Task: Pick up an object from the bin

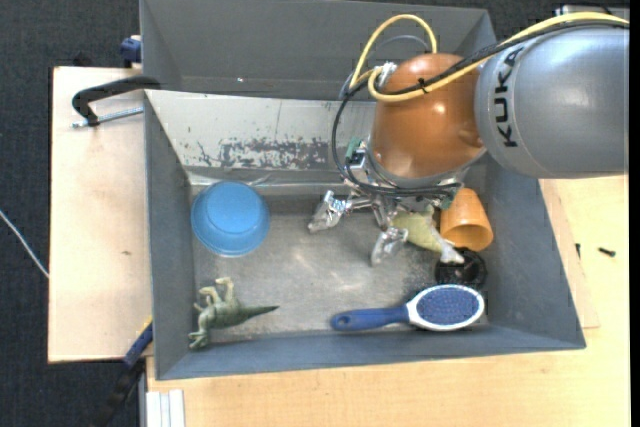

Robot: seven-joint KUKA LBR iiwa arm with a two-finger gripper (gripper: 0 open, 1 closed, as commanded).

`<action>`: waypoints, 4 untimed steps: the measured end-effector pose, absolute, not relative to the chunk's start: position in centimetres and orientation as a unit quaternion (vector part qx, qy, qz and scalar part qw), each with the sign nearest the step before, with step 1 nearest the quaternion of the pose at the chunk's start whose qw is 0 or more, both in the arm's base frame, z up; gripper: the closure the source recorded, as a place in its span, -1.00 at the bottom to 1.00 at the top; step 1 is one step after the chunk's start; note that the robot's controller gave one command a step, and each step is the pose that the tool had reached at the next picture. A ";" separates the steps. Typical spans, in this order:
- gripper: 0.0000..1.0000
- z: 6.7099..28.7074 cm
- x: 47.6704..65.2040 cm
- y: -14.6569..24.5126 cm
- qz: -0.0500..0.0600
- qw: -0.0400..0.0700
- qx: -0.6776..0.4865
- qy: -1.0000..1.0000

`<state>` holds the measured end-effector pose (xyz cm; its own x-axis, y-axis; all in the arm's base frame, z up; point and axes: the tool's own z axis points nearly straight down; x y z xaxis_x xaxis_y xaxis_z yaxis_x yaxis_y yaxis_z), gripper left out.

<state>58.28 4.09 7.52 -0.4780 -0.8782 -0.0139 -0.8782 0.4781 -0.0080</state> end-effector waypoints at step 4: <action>1.00 8.4 55.3 -6.2 -0.002 0.004 -0.725 0.688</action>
Offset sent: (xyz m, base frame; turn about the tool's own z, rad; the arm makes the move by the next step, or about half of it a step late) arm -0.0054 -0.0823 0.0056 0.1066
